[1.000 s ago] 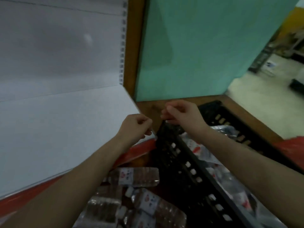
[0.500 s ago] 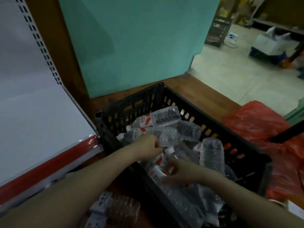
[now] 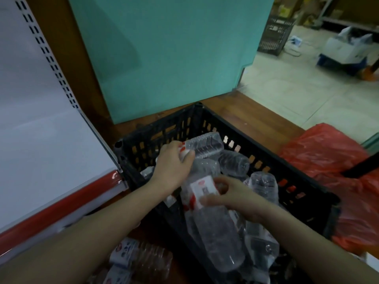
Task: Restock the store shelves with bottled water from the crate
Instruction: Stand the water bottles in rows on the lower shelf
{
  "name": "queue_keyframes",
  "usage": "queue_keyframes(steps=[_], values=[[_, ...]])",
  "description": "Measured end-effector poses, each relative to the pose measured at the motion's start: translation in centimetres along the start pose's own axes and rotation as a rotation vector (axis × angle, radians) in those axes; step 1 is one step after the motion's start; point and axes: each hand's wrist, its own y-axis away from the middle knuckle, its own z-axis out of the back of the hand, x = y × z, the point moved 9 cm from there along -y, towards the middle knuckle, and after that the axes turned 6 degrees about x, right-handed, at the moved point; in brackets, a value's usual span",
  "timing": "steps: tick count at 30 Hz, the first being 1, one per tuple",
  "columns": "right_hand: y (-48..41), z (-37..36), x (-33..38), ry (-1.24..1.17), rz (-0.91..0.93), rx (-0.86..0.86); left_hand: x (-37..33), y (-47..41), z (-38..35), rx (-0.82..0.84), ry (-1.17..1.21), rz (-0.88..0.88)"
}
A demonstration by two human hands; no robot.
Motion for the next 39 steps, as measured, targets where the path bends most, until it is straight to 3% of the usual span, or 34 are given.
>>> queue_keyframes(steps=[2,5,9,13,16,20,25,32,37,39], values=[[0.0,1.7,1.7,-0.135,0.061,-0.079,-0.6,0.1,0.9,-0.082,0.116,-0.019],[-0.6,3.5,4.0,-0.470,0.136,-0.122,-2.5,1.3,0.9,-0.063,0.185,-0.115],[-1.3,4.1,6.5,-0.665,0.180,-0.156,-4.8,2.8,-0.2,0.065,0.036,-0.207],[-1.4,2.7,8.1,-0.689,0.228,-0.125,-4.7,2.0,0.7,0.020,-0.165,-0.126],[-1.1,1.9,9.5,-0.636,0.304,-0.071,-3.8,1.5,2.6,0.063,0.134,-0.137],[-1.0,1.1,11.4,-0.597,0.382,-0.067,-0.1,1.5,5.6,0.208,0.655,0.010],[-2.0,-3.3,14.4,-0.497,0.415,-0.034,2.8,3.1,9.6,0.249,0.846,-0.003],[-3.3,-11.2,18.0,-0.366,0.431,0.100,8.3,6.7,15.6,0.051,0.923,-0.045],[-3.8,-18.6,20.4,-0.274,0.446,0.194,10.3,11.1,20.3,-0.334,0.464,-0.052],[-4.3,-21.7,21.2,-0.267,0.445,0.212,10.8,12.4,21.0,-0.381,0.400,-0.075]])
